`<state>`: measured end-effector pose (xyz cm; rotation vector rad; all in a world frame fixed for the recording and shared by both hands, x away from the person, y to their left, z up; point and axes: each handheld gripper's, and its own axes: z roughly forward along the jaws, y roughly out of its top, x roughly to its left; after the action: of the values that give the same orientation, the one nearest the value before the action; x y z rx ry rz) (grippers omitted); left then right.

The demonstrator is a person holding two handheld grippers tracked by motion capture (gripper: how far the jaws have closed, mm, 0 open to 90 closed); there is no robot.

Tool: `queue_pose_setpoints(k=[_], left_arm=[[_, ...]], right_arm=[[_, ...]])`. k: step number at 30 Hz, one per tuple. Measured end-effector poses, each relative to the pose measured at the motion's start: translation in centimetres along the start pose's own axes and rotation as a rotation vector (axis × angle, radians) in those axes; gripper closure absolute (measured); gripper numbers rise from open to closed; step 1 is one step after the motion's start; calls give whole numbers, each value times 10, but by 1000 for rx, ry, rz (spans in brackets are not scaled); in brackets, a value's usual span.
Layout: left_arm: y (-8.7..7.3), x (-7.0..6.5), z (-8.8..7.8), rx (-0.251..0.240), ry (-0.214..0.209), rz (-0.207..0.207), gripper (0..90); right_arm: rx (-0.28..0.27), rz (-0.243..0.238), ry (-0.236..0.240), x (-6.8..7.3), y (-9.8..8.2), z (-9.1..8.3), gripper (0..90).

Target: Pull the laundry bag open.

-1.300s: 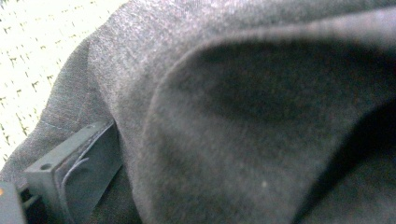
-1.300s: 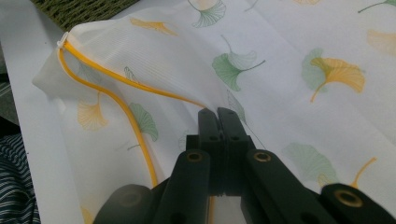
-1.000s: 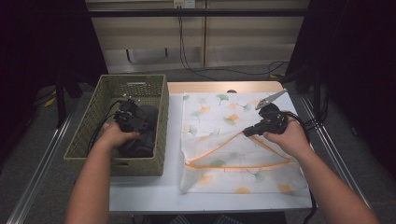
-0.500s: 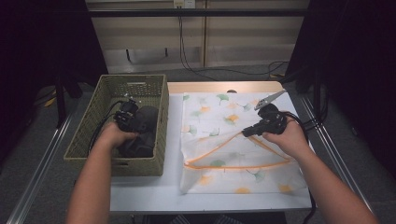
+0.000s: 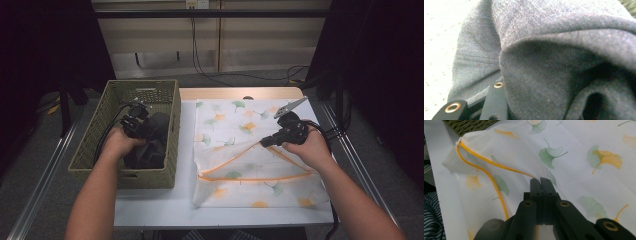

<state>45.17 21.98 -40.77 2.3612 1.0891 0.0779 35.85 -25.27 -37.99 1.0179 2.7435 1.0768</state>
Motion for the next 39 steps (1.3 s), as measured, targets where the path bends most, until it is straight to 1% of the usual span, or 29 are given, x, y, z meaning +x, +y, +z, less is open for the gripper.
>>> queue_pose_setpoints(k=[1, 2, 3, 5, 7, 8, 9, 10, 12, 13, 14, 15, 16, 17, 18, 19, 20, 21, 22, 23, 25, 26, 28, 29, 30, 31, 35, 37, 39], left_arm=[[0, -1, -4, -2, 3, -6, 581], [1, -3, -6, -14, 7, -24, 584], [2, -4, -8, -11, 10, -22, 587], [4, -4, -14, 23, 22, 18, 589], [5, -7, -17, 26, 29, 23, 590], [5, -7, -19, 31, 32, 17, 591], [5, -8, -19, 11, 27, -8, 591], [5, -6, -23, 38, 26, 18, 592], [7, -6, -27, 48, 27, 7, 593], [7, -8, -29, 33, 27, -17, 593], [8, -6, -33, 58, 24, 7, 594], [9, -7, -36, 63, 29, 16, 594], [9, -9, -38, 42, 34, -15, 595], [10, -10, -41, 47, 39, -7, 596], [12, -9, -45, 75, 39, 24, 597], [13, -10, -48, 76, 43, 23, 597], [13, -13, -50, 57, 54, 4, 597], [14, -12, -54, 80, 55, 32, 597], [15, -14, -56, 81, 66, 43, 597], [16, -15, -59, 80, 71, 58, 598], [18, -18, -64, 65, 85, 55, 598], [19, -17, -68, 71, 88, 64, 598], [20, -19, -75, 50, 93, 49, 597], [21, -20, -79, 53, 96, 63, 597], [22, -21, -82, 41, 97, 67, 597], [22, -22, -84, 36, 98, 56, 597], [26, -26, -95, 19, 94, 67, 597], [28, -26, -102, 8, 96, 91, 597], [29, -27, -106, -15, 93, 81, 597]], right_arm=[[-1, 3, -2, 0, 0, 0, 900], [-2, 6, -2, -1, -1, 0, 900], [-2, 6, 2, -2, -2, 0, 900], [3, 13, 0, -2, -2, 0, 900], [2, 9, -1, -2, -2, 1, 900], [3, 9, -1, -2, -2, 1, 900], [3, 8, 1, -2, -1, 1, 900], [5, 9, 3, -2, -1, 1, 900], [4, 4, 2, -2, -1, 1, 900], [4, 8, 2, -1, -1, 1, 900], [5, 9, 2, -2, -1, 1, 900], [8, 13, 2, -2, -2, 1, 900], [3, 8, 3, -2, -2, 1, 900], [3, 6, 5, -3, -2, 2, 900], [4, 10, 6, -3, -2, 2, 900], [4, 7, 5, -3, -2, 2, 900], [5, 8, 5, -3, -2, 2, 900], [5, 6, 4, -2, -2, 2, 900], [5, 7, 5, -2, -2, 2, 900], [5, 8, 2, -2, -2, 3, 900], [4, 7, 2, -2, -2, 3, 900], [5, 7, 0, -2, -2, 3, 900], [5, 5, 0, -2, -2, 3, 900], [6, 6, 2, -2, -1, 3, 900], [6, 6, 0, -2, -1, 3, 900], [6, 6, 0, -2, -1, 4, 900], [9, 11, 5, -3, -1, 4, 900], [9, 8, 5, -3, -1, 5, 900], [11, 5, 2, -2, -1, 5, 900]])
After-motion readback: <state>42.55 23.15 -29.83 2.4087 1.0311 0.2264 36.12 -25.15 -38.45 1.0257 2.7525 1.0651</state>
